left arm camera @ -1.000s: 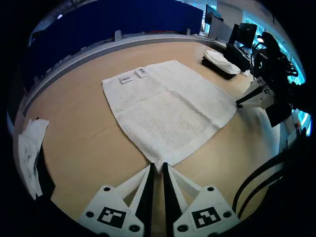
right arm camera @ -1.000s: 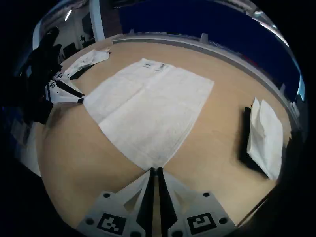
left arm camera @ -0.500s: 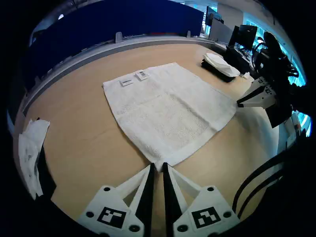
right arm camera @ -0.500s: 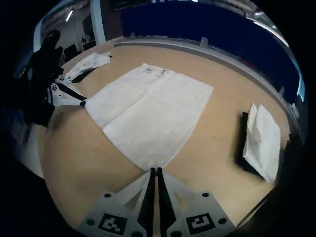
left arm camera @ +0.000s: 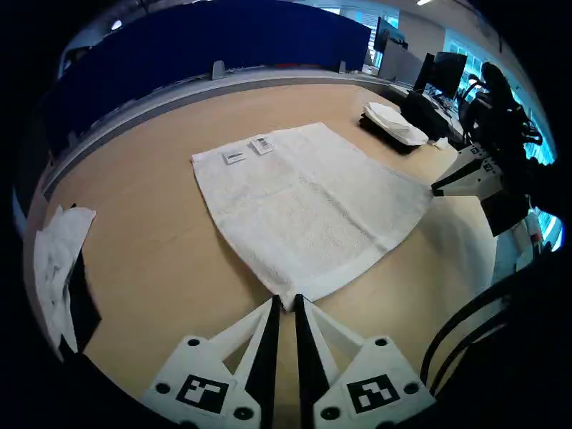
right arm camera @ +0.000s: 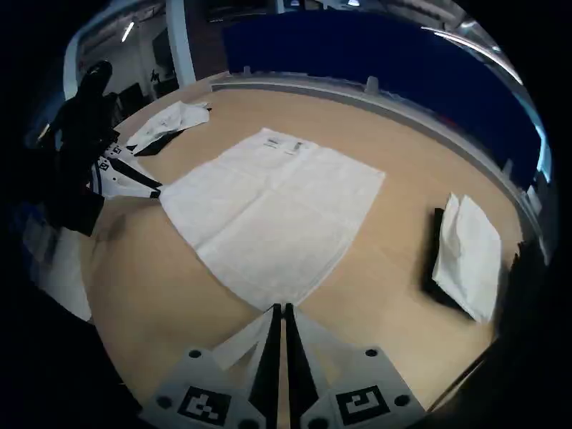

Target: Fold towel

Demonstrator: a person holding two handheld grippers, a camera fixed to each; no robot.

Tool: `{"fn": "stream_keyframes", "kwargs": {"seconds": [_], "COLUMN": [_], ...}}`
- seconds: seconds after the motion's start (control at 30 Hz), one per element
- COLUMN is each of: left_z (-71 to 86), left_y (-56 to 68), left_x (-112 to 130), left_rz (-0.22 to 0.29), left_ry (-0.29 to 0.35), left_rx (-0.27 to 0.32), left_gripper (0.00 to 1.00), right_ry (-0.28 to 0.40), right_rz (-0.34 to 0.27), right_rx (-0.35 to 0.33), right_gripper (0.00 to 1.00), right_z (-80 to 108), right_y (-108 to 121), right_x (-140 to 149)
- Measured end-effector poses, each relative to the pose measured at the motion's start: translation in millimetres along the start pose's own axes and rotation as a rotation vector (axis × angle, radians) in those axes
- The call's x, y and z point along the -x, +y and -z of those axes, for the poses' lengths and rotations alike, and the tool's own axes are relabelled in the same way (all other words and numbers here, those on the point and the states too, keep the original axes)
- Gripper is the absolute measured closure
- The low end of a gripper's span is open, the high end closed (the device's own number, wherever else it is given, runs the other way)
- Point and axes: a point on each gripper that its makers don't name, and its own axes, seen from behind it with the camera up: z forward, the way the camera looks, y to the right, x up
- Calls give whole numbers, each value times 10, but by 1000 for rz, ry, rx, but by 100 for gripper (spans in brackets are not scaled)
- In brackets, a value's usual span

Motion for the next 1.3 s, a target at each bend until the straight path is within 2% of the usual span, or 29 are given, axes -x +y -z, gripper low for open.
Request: {"fn": "stream_keyframes", "kwargs": {"seconds": [0.2,0.4,0.6,0.9,1.3], "left_z": [105,252,358,406,496], "left_y": [185,373,475,515,488], "left_x": [155,331,446,465,276], "left_rz": [26,30,33,27,35], "left_ry": [-17,-34,-40,-33,1], "left_rx": [18,34,43,45,58], "left_gripper": [85,85,85,85,85], "right_ry": [-14,-33,-39,-27,14], "right_rz": [-20,-40,-54,-54,-55], "right_rx": [-8,-17,-24,-28,-23], "right_gripper": [96,96,96,96,97], "right_z": [95,211,302,348,424], "right_y": [-127,-264,-383,-476,-446], "right_x": [135,304,403,394,187]}}
